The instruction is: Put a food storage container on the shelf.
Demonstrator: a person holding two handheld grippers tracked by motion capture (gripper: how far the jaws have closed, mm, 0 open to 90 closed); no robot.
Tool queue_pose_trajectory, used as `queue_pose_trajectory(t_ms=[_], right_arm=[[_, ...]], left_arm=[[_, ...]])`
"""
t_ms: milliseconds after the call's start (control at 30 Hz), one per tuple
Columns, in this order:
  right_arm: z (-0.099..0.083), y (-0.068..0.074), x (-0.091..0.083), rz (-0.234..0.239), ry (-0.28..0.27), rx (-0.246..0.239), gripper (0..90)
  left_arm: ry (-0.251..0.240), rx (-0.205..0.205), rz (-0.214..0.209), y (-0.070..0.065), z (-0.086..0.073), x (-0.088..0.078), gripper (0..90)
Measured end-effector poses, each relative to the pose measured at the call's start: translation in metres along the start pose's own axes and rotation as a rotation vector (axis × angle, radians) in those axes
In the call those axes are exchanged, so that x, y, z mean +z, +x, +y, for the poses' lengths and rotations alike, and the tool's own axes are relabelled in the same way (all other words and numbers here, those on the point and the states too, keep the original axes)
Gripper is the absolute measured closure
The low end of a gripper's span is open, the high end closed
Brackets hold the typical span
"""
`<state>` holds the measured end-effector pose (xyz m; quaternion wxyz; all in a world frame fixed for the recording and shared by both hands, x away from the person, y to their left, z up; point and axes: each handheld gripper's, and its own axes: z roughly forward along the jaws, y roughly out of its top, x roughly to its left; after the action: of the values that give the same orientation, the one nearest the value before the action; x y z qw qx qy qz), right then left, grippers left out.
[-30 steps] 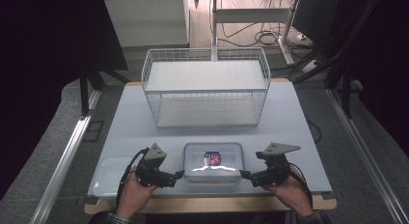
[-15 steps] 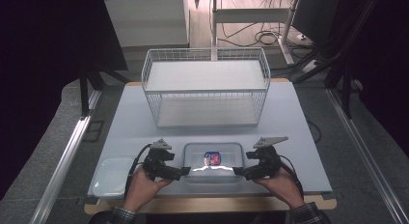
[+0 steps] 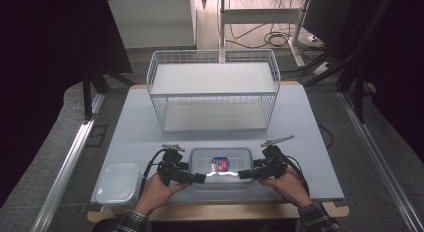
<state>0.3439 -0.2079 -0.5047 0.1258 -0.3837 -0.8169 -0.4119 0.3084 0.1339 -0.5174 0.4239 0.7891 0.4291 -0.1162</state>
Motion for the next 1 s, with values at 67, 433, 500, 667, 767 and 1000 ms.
queue_pose_trajectory(t_ms=[67, 433, 500, 667, 767, 1000], right_arm=[[-0.001, -0.001, 0.0, 0.009, 0.002, 0.019, 8.2], [-0.009, -0.007, -0.017, 0.087, 0.009, 0.188, 36.8], [-0.008, -0.007, -0.019, 0.095, 0.013, 0.198, 39.9], [-0.007, -0.004, -0.025, 0.092, -0.012, 0.186, 47.2], [-0.007, -0.001, -0.027, 0.082, -0.025, 0.196, 49.0], [-0.008, 0.014, -0.029, -0.009, -0.089, 0.151, 51.6]], left_arm=[[0.002, -0.028, -0.018, 0.002, -0.001, 0.001, 2.1], [-0.021, -0.159, -0.094, 0.01, -0.012, -0.019, 29.0], [-0.023, -0.154, -0.089, 0.007, -0.013, -0.022, 31.5], [-0.058, -0.185, -0.102, 0.007, -0.016, -0.029, 42.3], [-0.076, -0.19, -0.088, 0.006, -0.016, -0.03, 43.5], [-0.157, -0.12, -0.021, -0.004, -0.014, -0.037, 48.3]])
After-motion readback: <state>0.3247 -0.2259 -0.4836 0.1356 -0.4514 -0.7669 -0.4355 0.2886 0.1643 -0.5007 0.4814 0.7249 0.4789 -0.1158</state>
